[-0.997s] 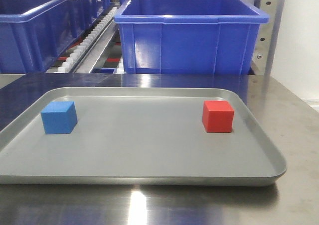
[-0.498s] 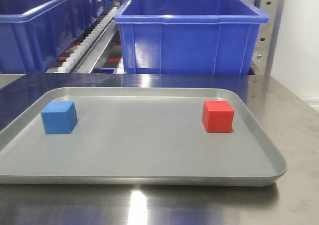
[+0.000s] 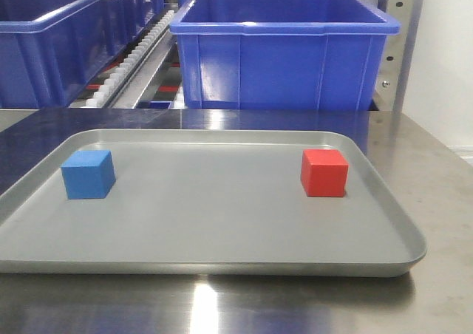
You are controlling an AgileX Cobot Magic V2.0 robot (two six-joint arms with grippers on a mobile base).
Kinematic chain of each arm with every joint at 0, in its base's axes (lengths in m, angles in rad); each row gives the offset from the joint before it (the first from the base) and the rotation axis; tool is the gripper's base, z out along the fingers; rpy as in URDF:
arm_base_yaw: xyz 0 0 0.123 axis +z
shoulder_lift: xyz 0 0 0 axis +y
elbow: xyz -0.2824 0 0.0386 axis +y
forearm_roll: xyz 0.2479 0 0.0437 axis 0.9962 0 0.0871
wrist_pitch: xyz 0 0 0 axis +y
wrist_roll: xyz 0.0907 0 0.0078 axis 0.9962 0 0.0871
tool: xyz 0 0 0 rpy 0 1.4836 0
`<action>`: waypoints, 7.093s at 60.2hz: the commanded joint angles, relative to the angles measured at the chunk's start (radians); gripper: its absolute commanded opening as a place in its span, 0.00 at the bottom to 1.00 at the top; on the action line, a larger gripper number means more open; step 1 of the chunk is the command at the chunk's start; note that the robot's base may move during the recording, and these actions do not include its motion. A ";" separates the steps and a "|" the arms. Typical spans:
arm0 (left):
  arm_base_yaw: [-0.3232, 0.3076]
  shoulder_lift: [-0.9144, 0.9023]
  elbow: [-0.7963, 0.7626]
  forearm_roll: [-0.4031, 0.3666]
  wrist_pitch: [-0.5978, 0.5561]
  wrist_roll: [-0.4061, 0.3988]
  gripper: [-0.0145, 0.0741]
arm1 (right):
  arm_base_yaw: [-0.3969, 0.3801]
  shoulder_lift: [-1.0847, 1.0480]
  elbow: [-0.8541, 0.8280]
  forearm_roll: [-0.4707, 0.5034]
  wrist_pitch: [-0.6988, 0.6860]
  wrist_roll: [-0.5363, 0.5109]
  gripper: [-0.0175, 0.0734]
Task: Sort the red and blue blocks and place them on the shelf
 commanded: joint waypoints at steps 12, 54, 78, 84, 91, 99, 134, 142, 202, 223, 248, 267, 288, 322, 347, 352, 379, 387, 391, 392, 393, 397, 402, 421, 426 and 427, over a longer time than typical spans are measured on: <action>0.000 -0.021 0.034 -0.008 -0.089 -0.007 0.32 | -0.005 0.497 -0.397 0.048 0.102 -0.003 0.27; 0.000 -0.021 0.034 -0.008 -0.089 -0.007 0.32 | 0.019 1.152 -0.838 0.053 0.539 -0.052 0.52; 0.000 -0.021 0.034 -0.008 -0.089 -0.007 0.32 | 0.125 1.165 -0.883 0.049 0.580 -0.062 0.84; 0.000 -0.021 0.034 -0.008 -0.089 -0.007 0.32 | 0.184 1.195 -0.941 0.049 0.605 -0.061 0.84; 0.000 -0.021 0.034 -0.008 -0.089 -0.007 0.32 | 0.269 1.251 -1.018 0.049 0.628 -0.061 0.84; 0.000 -0.021 0.034 -0.008 -0.089 -0.007 0.32 | 0.328 1.336 -1.099 0.049 0.651 -0.061 0.84; 0.000 -0.021 0.034 -0.008 -0.089 -0.007 0.32 | 0.437 1.584 -1.253 0.050 0.706 0.014 0.84; 0.000 -0.021 0.034 -0.008 -0.089 -0.007 0.32 | 0.437 1.610 -1.253 0.049 0.717 0.021 0.84; 0.000 -0.021 0.034 -0.008 -0.089 -0.007 0.32 | 0.437 1.626 -1.351 -0.005 0.681 0.027 0.26; 0.000 -0.021 0.034 -0.008 -0.089 -0.007 0.32 | 0.415 1.310 -1.263 -0.035 0.472 0.027 0.26; 0.000 -0.021 0.034 -0.008 -0.089 -0.007 0.32 | 0.158 0.741 -0.771 -0.035 0.347 0.027 0.26; 0.000 -0.021 0.034 -0.008 -0.089 -0.007 0.32 | 0.030 0.419 -0.493 -0.029 0.340 0.027 0.26; 0.000 -0.021 0.034 -0.008 -0.089 -0.007 0.32 | -0.006 0.360 -0.459 -0.029 0.319 0.027 0.26; 0.000 -0.021 0.034 -0.008 -0.089 -0.007 0.32 | -0.006 0.359 -0.399 -0.029 0.190 0.027 0.26; 0.000 -0.021 0.034 -0.008 -0.089 -0.007 0.32 | -0.006 0.359 -0.399 -0.029 0.191 0.027 0.26; 0.000 -0.021 0.034 -0.008 -0.089 -0.007 0.32 | -0.006 0.359 -0.399 -0.029 0.191 0.027 0.26; 0.000 -0.021 0.034 -0.008 -0.089 -0.007 0.32 | -0.006 0.359 -0.399 -0.029 0.191 0.027 0.26; -0.002 -0.021 0.034 -0.001 -0.084 -0.005 0.32 | -0.006 0.359 -0.399 -0.029 0.191 0.027 0.26; -0.002 -0.012 0.027 0.028 -0.063 0.004 0.32 | -0.006 0.359 -0.399 -0.029 0.191 0.027 0.26; -0.002 -0.008 0.022 0.028 -0.063 0.004 0.32 | -0.006 0.359 -0.399 -0.029 0.191 0.027 0.26; -0.002 0.001 0.010 0.028 -0.063 0.004 0.32 | -0.006 0.359 -0.399 -0.029 0.191 0.027 0.26; -0.005 0.061 -0.059 0.013 -0.017 0.004 0.32 | -0.006 0.359 -0.399 -0.029 0.191 0.027 0.26; -0.023 0.174 -0.175 0.018 0.048 0.004 0.32 | -0.006 0.359 -0.399 -0.029 0.191 0.027 0.26; -0.154 0.725 -0.861 0.209 0.550 0.004 0.32 | -0.006 0.359 -0.399 -0.029 0.191 0.027 0.26; -0.169 0.821 -0.955 0.221 0.655 0.004 0.32 | -0.006 0.359 -0.399 -0.029 0.191 0.027 0.26; -0.171 0.833 -0.965 0.221 0.668 0.004 0.32 | -0.006 0.359 -0.399 -0.029 0.191 0.027 0.26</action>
